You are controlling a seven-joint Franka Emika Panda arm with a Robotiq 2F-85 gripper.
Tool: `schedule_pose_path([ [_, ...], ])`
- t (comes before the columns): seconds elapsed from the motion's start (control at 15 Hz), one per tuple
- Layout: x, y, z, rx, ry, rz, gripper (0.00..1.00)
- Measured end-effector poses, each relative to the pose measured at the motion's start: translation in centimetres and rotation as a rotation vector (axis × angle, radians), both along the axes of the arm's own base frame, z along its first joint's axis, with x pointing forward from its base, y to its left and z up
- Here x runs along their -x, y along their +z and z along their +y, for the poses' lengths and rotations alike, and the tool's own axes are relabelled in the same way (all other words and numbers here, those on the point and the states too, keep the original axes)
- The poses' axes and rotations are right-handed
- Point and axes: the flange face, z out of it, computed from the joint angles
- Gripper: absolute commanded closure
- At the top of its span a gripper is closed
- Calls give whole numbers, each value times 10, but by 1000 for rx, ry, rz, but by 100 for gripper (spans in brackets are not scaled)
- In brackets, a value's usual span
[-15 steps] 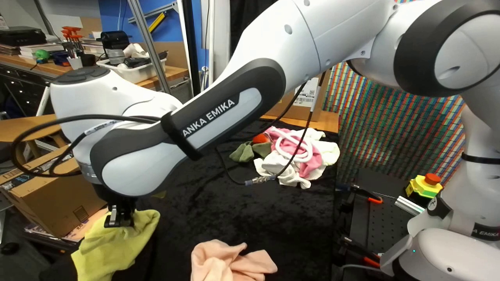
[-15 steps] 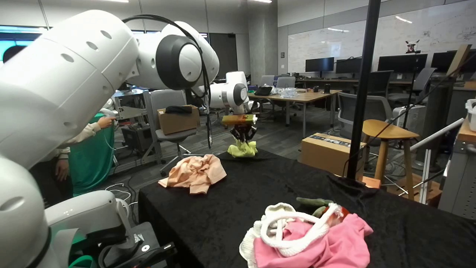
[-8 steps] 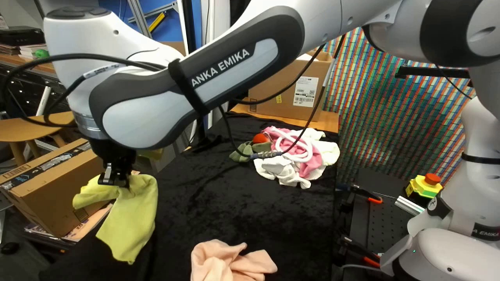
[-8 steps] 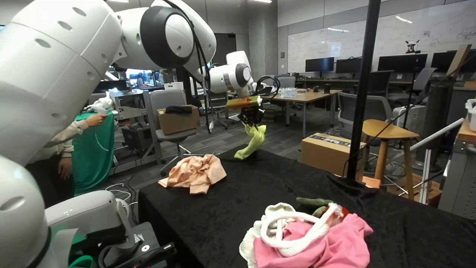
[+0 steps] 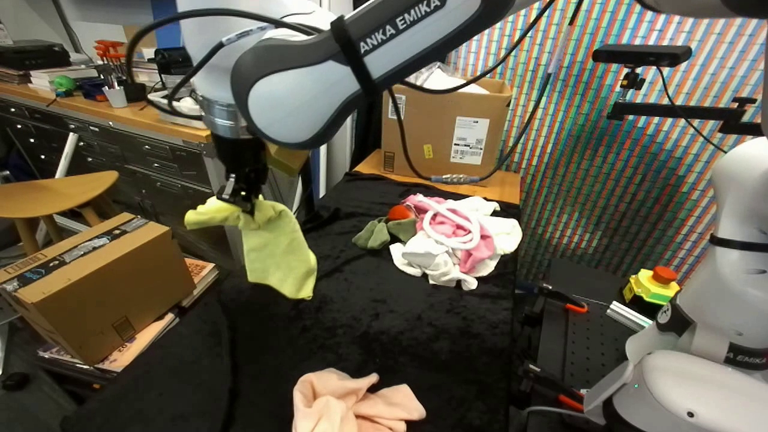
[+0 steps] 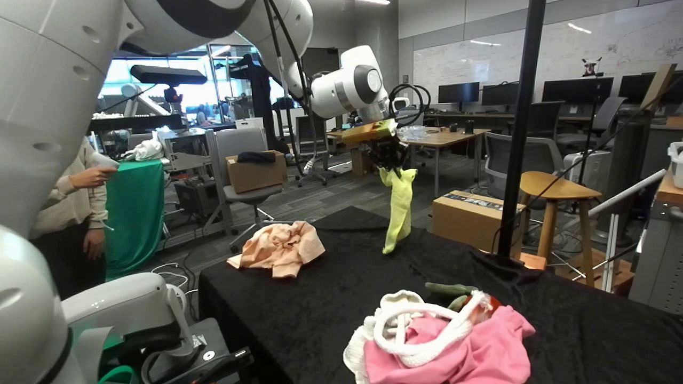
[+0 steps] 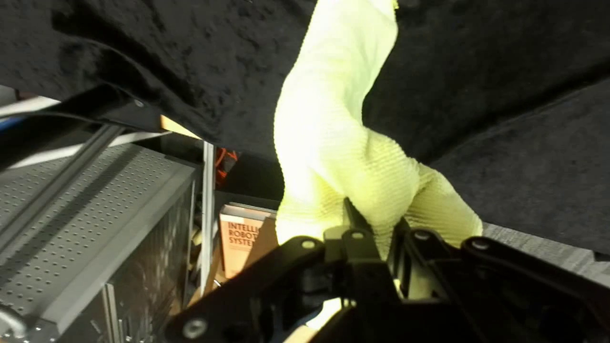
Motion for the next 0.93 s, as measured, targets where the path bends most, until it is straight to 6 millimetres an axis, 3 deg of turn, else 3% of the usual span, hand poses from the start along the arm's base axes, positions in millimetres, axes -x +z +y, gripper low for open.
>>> schedule_pose_path([
  [0.27,17,9,-80,18,-152,-20,95],
  [0.53,52,-2,-155,44,-295,-4,95],
  [0.67,73,-14,-186,60,-359,14,95],
  [0.93,109,-37,-230,80,-466,64,95],
])
